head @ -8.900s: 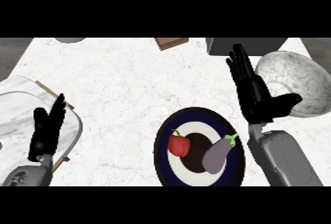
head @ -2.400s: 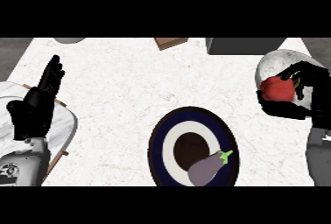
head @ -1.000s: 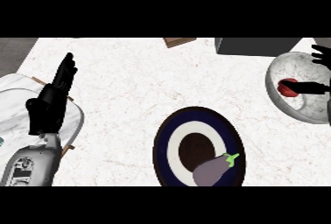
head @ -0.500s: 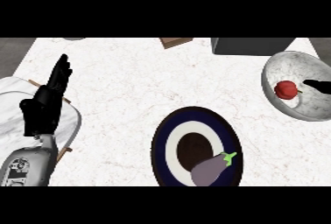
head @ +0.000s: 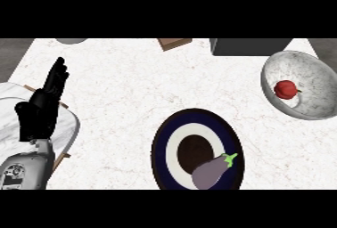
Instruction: Pick the bell pepper from the plate and place it in the bowl
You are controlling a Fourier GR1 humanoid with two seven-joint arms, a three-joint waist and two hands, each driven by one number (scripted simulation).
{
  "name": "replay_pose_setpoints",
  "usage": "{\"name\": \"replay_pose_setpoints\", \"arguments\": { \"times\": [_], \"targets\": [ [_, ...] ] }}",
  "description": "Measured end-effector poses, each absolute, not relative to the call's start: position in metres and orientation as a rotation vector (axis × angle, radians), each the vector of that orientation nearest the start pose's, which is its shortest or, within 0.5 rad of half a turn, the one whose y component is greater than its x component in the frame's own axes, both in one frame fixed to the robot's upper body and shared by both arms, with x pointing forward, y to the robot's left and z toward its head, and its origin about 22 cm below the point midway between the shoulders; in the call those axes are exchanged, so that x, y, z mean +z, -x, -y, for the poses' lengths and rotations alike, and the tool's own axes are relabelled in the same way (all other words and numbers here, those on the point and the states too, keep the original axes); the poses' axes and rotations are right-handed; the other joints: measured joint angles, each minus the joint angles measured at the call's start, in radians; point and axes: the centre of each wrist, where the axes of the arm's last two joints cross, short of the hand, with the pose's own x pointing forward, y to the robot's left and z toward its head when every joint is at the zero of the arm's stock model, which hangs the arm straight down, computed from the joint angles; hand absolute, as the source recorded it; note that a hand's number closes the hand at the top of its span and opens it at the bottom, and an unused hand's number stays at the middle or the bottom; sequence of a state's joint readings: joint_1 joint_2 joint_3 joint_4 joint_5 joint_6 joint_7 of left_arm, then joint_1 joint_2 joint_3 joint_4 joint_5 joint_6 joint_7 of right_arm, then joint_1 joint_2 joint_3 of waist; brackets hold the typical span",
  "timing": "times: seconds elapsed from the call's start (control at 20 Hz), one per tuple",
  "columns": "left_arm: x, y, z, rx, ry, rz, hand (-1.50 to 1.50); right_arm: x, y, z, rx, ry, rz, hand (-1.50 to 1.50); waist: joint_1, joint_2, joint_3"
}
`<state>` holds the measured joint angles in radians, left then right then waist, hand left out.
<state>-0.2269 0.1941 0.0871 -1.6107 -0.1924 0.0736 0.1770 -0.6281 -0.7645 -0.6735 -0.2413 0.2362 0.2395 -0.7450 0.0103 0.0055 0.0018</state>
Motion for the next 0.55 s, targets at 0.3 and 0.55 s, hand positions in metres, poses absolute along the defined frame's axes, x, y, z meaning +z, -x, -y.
{"name": "replay_pose_setpoints", "arguments": {
  "times": [0.3,0.55],
  "targets": [
    [0.078,-0.285,-0.261,-0.173,-0.396,1.652,0.0,0.04,-0.259,0.547,0.013,0.514,1.764,-1.5,-0.004,-0.003,-0.001],
    [0.076,-0.288,-0.265,-0.167,-0.395,1.647,0.0,0.024,-0.236,0.552,0.019,0.521,1.746,-1.5,-0.007,-0.003,-0.001]
  ]
}}
